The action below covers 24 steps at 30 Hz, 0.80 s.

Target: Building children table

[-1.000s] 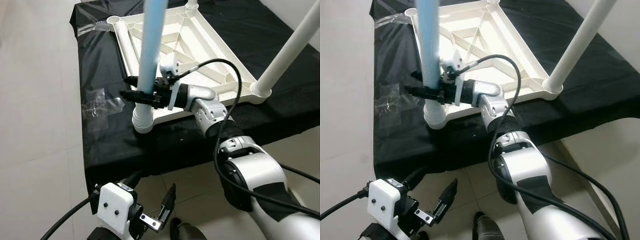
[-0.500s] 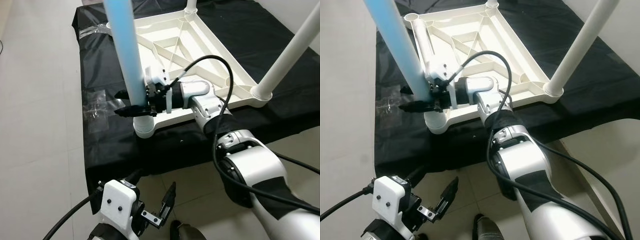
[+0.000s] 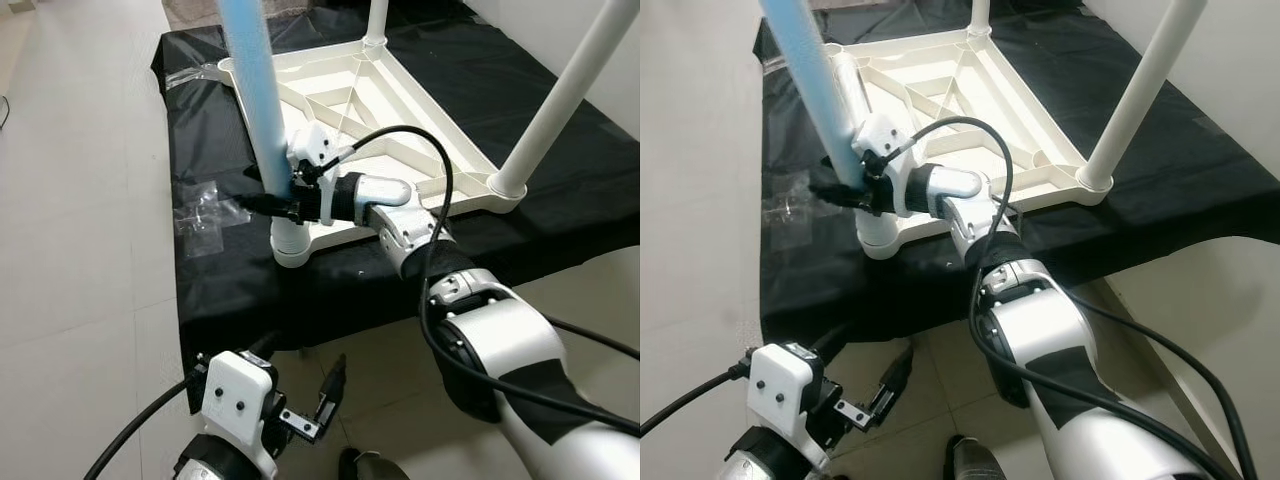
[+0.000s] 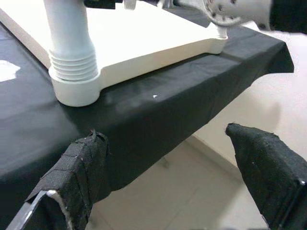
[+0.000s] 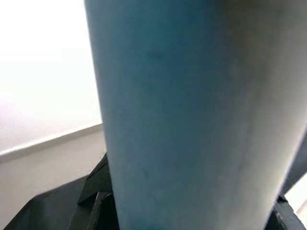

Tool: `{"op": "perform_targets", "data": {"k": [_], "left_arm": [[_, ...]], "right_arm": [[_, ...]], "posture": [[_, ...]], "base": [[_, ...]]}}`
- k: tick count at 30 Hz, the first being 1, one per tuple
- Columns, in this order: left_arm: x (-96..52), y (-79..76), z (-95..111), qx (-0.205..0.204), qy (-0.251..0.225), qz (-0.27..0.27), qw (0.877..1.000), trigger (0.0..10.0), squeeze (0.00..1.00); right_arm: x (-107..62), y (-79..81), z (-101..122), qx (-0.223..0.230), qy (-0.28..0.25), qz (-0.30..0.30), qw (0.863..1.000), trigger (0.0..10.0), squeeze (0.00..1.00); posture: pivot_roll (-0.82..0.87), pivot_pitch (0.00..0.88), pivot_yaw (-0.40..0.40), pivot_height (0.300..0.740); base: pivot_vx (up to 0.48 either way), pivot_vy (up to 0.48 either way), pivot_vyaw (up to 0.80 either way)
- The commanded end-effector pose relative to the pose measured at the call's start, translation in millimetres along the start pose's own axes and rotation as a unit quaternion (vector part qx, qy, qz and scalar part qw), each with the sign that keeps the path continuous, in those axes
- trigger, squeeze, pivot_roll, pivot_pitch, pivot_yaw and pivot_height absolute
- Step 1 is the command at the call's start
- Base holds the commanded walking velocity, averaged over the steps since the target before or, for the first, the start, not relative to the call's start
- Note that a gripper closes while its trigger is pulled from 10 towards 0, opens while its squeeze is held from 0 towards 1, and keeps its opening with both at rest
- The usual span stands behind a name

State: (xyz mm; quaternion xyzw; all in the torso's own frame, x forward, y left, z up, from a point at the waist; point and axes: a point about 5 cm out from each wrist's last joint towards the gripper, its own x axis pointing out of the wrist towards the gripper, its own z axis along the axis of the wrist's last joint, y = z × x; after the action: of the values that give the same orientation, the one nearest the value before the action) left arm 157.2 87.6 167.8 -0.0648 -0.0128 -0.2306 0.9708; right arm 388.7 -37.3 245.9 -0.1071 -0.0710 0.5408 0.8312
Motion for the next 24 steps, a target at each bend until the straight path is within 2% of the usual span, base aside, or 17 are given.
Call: {"op": "perform_targets", "data": {"k": [1, 2, 4, 5, 7, 9, 11, 13, 14, 15, 16, 18, 19, 20, 21, 22, 24], "left_arm": [[-0.9, 0.6, -4, -0.006, 0.008, -0.001, 1.0, 10.0, 0.0], [-0.4, 2.5, -6, -0.004, 0.009, -0.001, 1.0, 10.0, 0.0], [-0.4, 2.5, -6, -0.004, 0.009, -0.001, 1.0, 10.0, 0.0], [-0.3, 3.0, -6, -0.003, 0.009, -0.001, 1.0, 10.0, 0.0], [-0.3, 3.0, -6, -0.003, 0.009, -0.001, 1.0, 10.0, 0.0], [-0.3, 3.7, -8, -0.002, 0.011, -0.002, 1.0, 10.0, 0.0], [-1.1, 5.4, -9, 0.0, 0.013, -0.001, 1.0, 10.0, 0.0], [-1.5, 6.2, -10, -0.001, 0.013, -0.001, 1.0, 10.0, 0.0], [-1.9, 6.8, -10, 0.0, 0.014, -0.001, 1.0, 10.0, 0.0], [-1.9, 6.8, -10, 0.0, 0.014, -0.001, 1.0, 10.0, 0.0], [-2.1, 7.3, -10, 0.0, 0.014, -0.001, 1.0, 10.0, 0.0], [-2.5, 8.1, -10, 0.001, 0.014, 0.001, 1.0, 10.0, 0.0], [-2.5, 8.1, -10, 0.001, 0.014, 0.001, 1.0, 10.0, 0.0], [-2.6, 8.4, -9, 0.001, 0.012, 0.002, 1.0, 10.0, 0.0], [-2.6, 8.4, -9, 0.001, 0.012, 0.002, 1.0, 10.0, 0.0], [-2.3, 8.7, -9, 0.001, 0.011, 0.002, 1.0, 10.0, 0.0], [-2.3, 8.7, -9, 0.001, 0.011, 0.002, 1.0, 10.0, 0.0]], "right_arm": [[-6.4, 13.9, -49, 0.069, 0.081, -0.015, 0.994, 10.0, 0.0], [-11.0, 6.7, -59, 0.094, 0.09, -0.118, 0.984, 10.0, 0.0], [-11.0, 6.7, -59, 0.094, 0.09, -0.118, 0.984, 10.0, 0.0], [-12.7, 4.3, -62, 0.103, 0.094, -0.154, 0.978, 10.0, 0.0], [-12.7, 4.3, -62, 0.103, 0.094, -0.154, 0.978, 10.0, 0.0], [-18.0, -0.4, -70, 0.127, 0.094, -0.242, 0.957, 10.0, 0.0], [-20.1, -2.2, -73, 0.118, 0.092, -0.305, 0.94, 10.0, 0.0], [-19.1, -1.0, -74, 0.114, 0.087, -0.321, 0.936, 10.0, 0.0], [-19.2, 0.0, -76, 0.113, 0.091, -0.344, 0.928, 10.0, 0.0], [-19.2, 0.0, -76, 0.113, 0.091, -0.344, 0.928, 10.0, 0.0], [-18.8, 0.7, -76, 0.111, 0.087, -0.364, 0.92, 10.0, 0.0], [-20.9, -0.3, -76, 0.11, 0.078, -0.42, 0.897, 10.0, 0.0], [-20.9, -0.3, -76, 0.11, 0.078, -0.42, 0.897, 10.0, 0.0], [-21.3, -0.3, -75, 0.102, 0.08, -0.468, 0.874, 10.0, 0.0], [-21.3, -0.3, -75, 0.102, 0.08, -0.468, 0.874, 10.0, 0.0], [-17.9, 3.6, -74, 0.095, 0.093, -0.512, 0.848, 10.0, 0.0], [-17.9, 3.6, -74, 0.095, 0.093, -0.512, 0.848, 10.0, 0.0]], "posture": [[0.09, 0.191, -0.038, 0.74], [0.09, 0.189, -0.034, 0.74], [0.09, 0.189, -0.034, 0.74], [0.09, 0.189, -0.034, 0.74], [0.09, 0.189, -0.034, 0.74], [0.09, 0.19, -0.032, 0.74], [0.09, 0.19, -0.031, 0.74], [0.09, 0.19, -0.028, 0.74], [0.09, 0.19, -0.028, 0.74], [0.09, 0.19, -0.028, 0.74], [0.09, 0.19, -0.028, 0.74], [0.09, 0.193, -0.029, 0.74], [0.09, 0.193, -0.029, 0.74], [0.09, 0.194, -0.027, 0.74], [0.09, 0.194, -0.027, 0.74], [0.09, 0.194, -0.026, 0.74], [0.09, 0.194, -0.026, 0.74]], "base": [[0.0, 0.0, 0.0], [0.0, 0.0, 0.0], [0.0, 0.0, 0.0], [0.0, 0.0, 0.0], [0.0, 0.0, 0.0], [0.0, 0.0, 0.0], [0.0, 0.0, 0.0], [0.0, 0.0, 0.0], [0.0, 0.0, 0.0], [0.0, 0.0, 0.0], [0.0, 0.0, 0.0], [0.0, 0.0, 0.0], [0.0, 0.0, 0.0], [0.0, 0.0, 0.0], [0.0, 0.0, 0.0], [0.0, 0.0, 0.0], [0.0, 0.0, 0.0]]}}
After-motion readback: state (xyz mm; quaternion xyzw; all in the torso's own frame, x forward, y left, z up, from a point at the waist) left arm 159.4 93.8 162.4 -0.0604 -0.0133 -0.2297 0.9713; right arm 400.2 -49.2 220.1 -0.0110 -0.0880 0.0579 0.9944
